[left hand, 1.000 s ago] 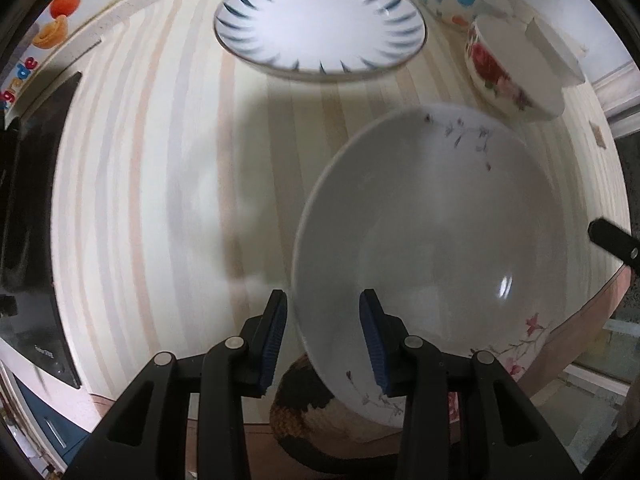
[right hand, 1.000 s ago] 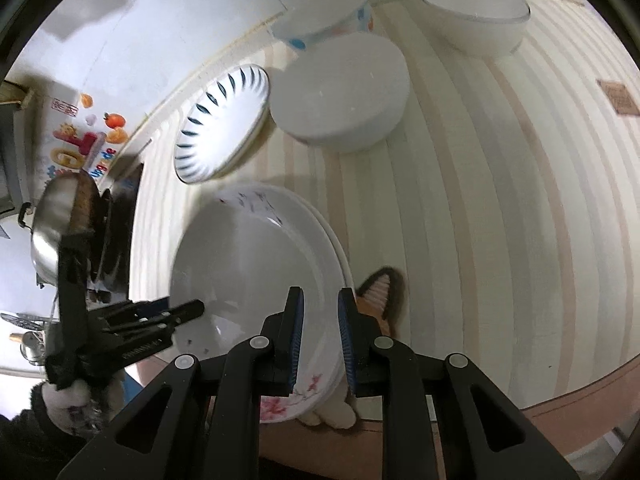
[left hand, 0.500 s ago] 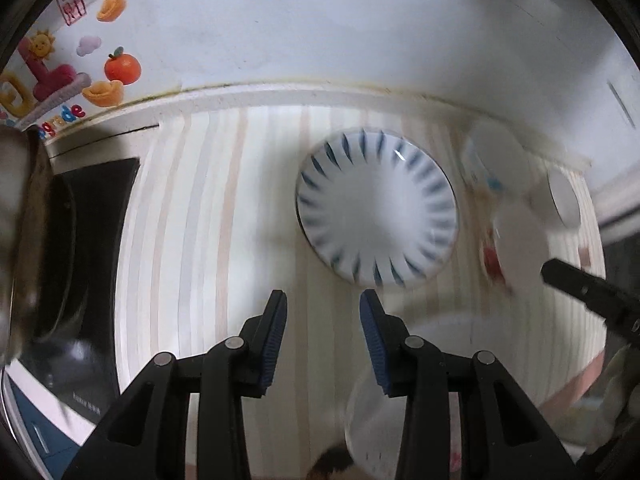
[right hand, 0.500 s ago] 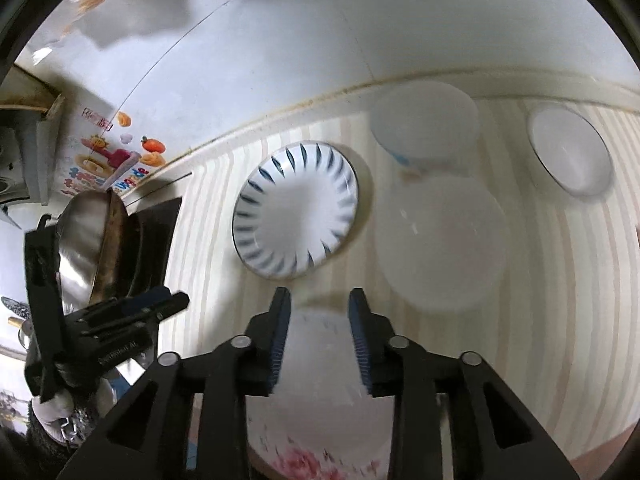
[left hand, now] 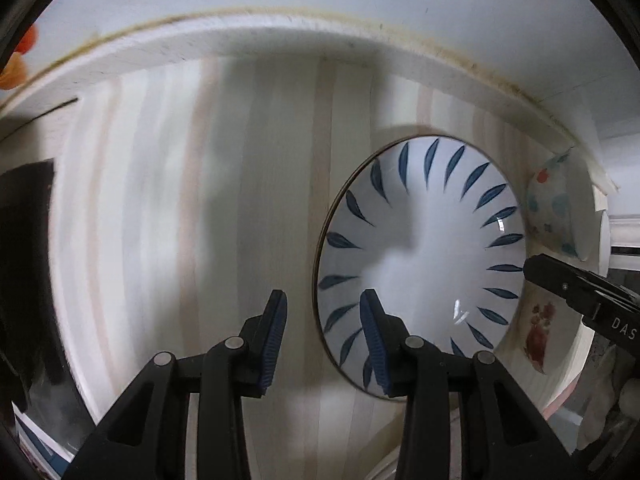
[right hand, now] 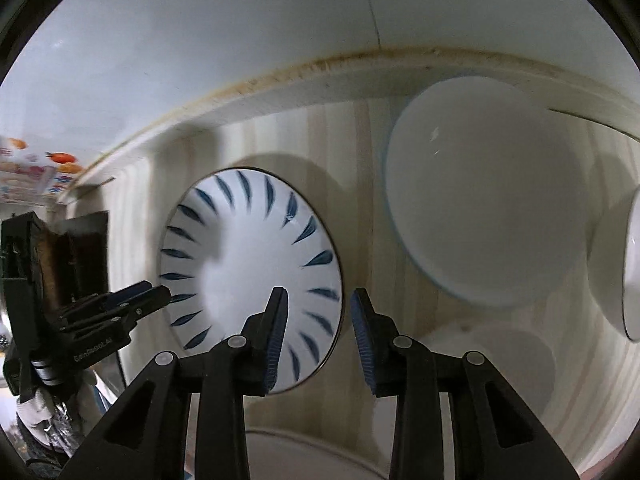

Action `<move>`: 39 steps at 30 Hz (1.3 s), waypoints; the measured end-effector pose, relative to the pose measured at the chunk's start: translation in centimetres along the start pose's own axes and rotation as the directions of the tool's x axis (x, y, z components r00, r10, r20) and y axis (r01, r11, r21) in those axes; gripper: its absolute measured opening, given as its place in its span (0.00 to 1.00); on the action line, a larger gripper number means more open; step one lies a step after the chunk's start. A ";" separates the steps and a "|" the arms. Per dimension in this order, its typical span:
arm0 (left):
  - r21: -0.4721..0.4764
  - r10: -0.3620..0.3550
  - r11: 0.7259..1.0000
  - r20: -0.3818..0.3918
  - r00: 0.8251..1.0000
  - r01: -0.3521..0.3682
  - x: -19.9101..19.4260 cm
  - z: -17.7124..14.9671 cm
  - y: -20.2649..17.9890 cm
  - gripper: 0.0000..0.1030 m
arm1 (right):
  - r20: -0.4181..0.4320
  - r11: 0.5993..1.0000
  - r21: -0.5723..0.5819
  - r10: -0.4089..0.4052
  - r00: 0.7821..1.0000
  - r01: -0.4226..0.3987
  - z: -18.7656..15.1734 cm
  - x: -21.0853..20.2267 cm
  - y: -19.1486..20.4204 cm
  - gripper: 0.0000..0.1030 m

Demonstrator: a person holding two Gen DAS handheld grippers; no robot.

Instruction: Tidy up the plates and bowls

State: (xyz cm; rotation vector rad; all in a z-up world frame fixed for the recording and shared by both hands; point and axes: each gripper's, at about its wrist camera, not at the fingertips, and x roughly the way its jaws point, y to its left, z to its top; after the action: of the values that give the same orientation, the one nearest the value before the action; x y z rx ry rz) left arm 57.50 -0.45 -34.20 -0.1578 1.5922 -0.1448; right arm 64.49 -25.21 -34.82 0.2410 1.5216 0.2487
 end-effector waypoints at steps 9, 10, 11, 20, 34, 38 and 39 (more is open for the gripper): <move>0.055 0.009 0.998 0.030 0.999 -0.010 1.1 -0.7 -1.2 0.21 | -0.006 0.995 -0.042 -0.088 0.996 0.088 -0.1 2.0 0.3 0.13; 0.052 0.009 0.999 0.035 0.999 -0.011 1.0 -0.9 -1.2 0.21 | -0.002 0.995 -0.043 -0.090 0.996 0.090 -0.3 2.0 0.4 0.13; 0.056 0.015 0.998 0.042 0.999 -0.018 0.8 -1.1 -1.3 0.21 | 0.001 0.995 -0.043 -0.087 0.996 0.087 -0.4 1.9 0.4 0.13; 0.068 -0.003 0.998 0.105 0.995 -0.004 -4.1 -3.5 -2.2 0.21 | 0.040 0.998 -0.058 -0.032 0.999 0.034 -2.3 -1.6 0.4 0.13; 0.189 -0.038 0.982 0.192 0.981 0.001 -10.8 -12.7 -5.5 0.21 | 0.085 0.998 -0.063 -0.008 0.996 0.013 -11.9 -9.0 -1.1 0.13; 0.206 -0.043 0.979 0.176 0.984 0.006 -9.9 -14.8 -7.0 0.21 | 0.075 0.998 -0.063 -0.008 0.997 0.012 -15.5 -9.7 -1.9 0.13; 0.208 -0.044 0.978 0.169 0.985 0.008 -9.7 -15.5 -7.2 0.21 | 0.071 0.998 -0.061 -0.009 0.997 0.013 -16.4 -9.7 -2.1 0.13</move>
State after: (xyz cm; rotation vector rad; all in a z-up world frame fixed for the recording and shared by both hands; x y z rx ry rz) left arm 42.28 -5.76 -22.87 -0.0281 1.3932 -0.3080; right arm 47.79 -30.17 -26.86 0.1902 1.4430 0.2753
